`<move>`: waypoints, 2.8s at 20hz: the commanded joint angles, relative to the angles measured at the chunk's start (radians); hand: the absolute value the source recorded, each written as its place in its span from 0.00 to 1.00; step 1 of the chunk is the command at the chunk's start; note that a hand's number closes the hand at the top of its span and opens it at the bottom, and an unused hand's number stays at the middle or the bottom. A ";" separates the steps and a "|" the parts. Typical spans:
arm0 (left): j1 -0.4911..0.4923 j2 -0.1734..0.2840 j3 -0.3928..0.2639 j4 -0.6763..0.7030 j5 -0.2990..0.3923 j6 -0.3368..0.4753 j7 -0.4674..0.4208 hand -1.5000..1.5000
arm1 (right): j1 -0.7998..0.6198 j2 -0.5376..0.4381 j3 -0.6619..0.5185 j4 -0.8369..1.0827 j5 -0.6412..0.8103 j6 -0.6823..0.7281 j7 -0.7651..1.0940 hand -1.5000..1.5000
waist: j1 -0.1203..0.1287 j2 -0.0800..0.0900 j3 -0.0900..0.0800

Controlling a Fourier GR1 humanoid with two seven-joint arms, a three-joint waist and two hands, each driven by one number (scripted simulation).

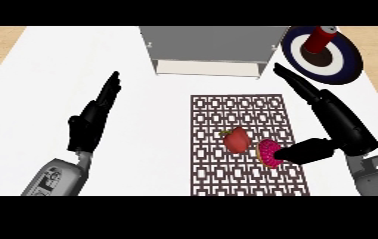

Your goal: Pick the bell pepper from the placemat and place it in the tiered shelf

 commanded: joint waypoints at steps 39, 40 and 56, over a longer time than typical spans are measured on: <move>0.041 -0.187 0.163 -0.024 -0.220 -0.149 0.049 0.50 | 0.140 0.385 0.259 -0.292 0.784 0.343 0.546 0.00 | 0.009 0.006 0.003; 0.076 -0.177 0.156 -0.111 -0.231 -0.144 0.084 0.50 | 0.152 0.362 0.194 -0.270 0.760 0.319 0.490 0.00 | 0.010 0.005 0.003; 0.095 -0.237 0.209 -0.077 -0.282 -0.208 0.041 0.50 | 0.116 0.503 0.189 -0.173 0.918 0.405 0.500 0.00 | 0.010 0.005 0.003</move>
